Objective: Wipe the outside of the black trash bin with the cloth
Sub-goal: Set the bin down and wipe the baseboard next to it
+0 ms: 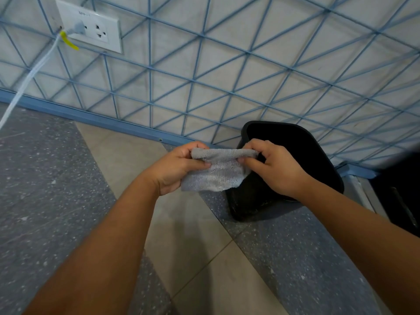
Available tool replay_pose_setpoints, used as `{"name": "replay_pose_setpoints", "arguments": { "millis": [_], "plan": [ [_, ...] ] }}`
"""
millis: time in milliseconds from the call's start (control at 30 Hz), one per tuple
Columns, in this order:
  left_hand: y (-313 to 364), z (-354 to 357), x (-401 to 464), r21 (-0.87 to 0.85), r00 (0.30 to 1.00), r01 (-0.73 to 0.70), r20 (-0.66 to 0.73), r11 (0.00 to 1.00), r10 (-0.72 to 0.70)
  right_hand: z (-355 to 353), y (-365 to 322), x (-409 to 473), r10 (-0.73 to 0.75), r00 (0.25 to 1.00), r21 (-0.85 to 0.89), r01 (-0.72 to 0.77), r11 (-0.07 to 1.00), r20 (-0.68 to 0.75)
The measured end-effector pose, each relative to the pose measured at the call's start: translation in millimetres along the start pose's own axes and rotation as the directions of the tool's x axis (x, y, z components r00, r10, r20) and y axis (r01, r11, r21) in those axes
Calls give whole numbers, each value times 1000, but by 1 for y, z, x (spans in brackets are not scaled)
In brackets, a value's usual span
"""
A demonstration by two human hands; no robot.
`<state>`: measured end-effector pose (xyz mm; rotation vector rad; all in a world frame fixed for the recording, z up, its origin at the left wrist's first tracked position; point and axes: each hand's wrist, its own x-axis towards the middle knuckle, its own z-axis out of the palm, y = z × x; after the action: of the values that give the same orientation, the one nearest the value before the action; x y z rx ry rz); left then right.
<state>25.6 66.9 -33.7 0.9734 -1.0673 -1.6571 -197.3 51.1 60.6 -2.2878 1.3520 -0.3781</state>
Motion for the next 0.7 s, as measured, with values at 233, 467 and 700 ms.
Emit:
{"name": "replay_pose_setpoints", "arguments": {
  "millis": [233, 467, 700],
  "plan": [
    [-9, 15, 17, -216, 913, -3, -398, 976, -85, 13, -7, -4, -198, 980, -45, 197, 979, -15],
    [-12, 47, 15, -741, 921, 22, -246, 672, -301, 38, -10, -8, -324, 945, -383, 314, 869, 42],
    [-30, 60, 30, -342, 784, -23, -589, 939, -195, 33, -10, -21, -265, 964, -317, 256, 913, 14]
  ]
}}
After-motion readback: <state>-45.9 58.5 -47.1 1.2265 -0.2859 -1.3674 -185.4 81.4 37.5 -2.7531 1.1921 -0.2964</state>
